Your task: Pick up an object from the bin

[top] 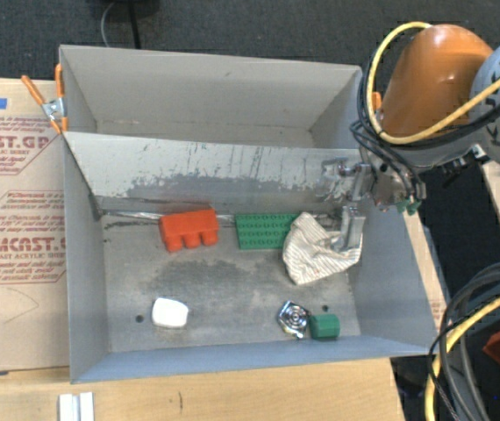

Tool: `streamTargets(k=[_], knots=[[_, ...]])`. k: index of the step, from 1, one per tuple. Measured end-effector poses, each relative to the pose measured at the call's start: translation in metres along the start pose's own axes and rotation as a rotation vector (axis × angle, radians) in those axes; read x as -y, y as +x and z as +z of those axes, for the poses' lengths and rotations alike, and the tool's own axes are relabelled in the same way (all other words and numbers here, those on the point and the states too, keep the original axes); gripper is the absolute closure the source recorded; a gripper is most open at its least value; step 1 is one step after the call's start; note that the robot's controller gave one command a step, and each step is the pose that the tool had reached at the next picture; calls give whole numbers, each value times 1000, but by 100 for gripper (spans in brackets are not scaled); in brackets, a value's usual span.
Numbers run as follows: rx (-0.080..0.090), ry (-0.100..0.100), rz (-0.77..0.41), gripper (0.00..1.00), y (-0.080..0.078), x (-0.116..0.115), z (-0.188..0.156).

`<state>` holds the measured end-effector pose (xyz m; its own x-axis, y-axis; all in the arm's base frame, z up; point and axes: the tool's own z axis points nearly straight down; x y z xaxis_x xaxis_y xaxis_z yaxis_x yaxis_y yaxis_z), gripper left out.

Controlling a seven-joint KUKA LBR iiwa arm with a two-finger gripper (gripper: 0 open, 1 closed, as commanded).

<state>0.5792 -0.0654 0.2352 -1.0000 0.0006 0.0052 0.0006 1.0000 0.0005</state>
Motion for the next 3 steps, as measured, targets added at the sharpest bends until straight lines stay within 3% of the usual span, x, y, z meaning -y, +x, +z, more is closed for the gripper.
streamTargets(k=[1,2,3], knots=[[8,1,-1,0,-1,0,-5],[13,0,29,0,-7,6,39],[1,-1,47,0,-7,8,85]])
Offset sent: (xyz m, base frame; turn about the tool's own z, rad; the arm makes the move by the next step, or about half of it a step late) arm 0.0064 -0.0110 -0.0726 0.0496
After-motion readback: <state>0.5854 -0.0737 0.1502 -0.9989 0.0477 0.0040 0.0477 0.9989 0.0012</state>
